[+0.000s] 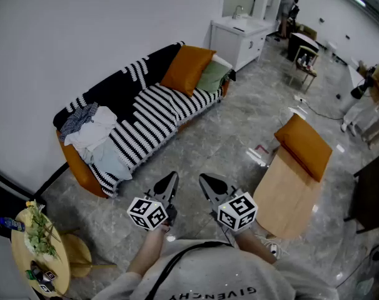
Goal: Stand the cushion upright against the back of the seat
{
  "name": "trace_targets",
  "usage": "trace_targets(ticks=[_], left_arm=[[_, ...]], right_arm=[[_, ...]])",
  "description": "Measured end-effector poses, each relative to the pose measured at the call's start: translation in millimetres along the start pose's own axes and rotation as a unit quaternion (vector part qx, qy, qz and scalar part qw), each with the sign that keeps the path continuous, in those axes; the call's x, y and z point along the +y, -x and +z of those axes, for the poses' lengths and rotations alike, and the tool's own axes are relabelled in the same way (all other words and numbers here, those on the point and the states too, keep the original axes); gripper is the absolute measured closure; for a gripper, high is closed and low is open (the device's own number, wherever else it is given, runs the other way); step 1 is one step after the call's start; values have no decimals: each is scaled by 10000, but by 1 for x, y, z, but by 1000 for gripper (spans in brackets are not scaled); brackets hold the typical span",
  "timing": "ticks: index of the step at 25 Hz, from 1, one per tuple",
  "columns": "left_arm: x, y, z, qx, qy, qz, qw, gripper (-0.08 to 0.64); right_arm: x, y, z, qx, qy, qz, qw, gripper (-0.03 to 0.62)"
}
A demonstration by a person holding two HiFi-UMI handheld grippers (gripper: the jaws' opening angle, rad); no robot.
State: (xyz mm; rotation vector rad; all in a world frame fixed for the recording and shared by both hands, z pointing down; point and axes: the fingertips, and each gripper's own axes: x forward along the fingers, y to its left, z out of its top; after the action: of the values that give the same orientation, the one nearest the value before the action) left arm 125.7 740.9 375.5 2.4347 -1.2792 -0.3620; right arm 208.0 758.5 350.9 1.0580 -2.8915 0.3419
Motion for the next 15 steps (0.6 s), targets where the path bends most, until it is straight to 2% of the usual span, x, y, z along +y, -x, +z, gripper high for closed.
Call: trace_targets(ticks=[15], left_arm=[[35, 7, 4, 53, 127, -9, 9999, 536]], right_arm=[[9, -34, -13, 112, -102, -53, 9999, 575]])
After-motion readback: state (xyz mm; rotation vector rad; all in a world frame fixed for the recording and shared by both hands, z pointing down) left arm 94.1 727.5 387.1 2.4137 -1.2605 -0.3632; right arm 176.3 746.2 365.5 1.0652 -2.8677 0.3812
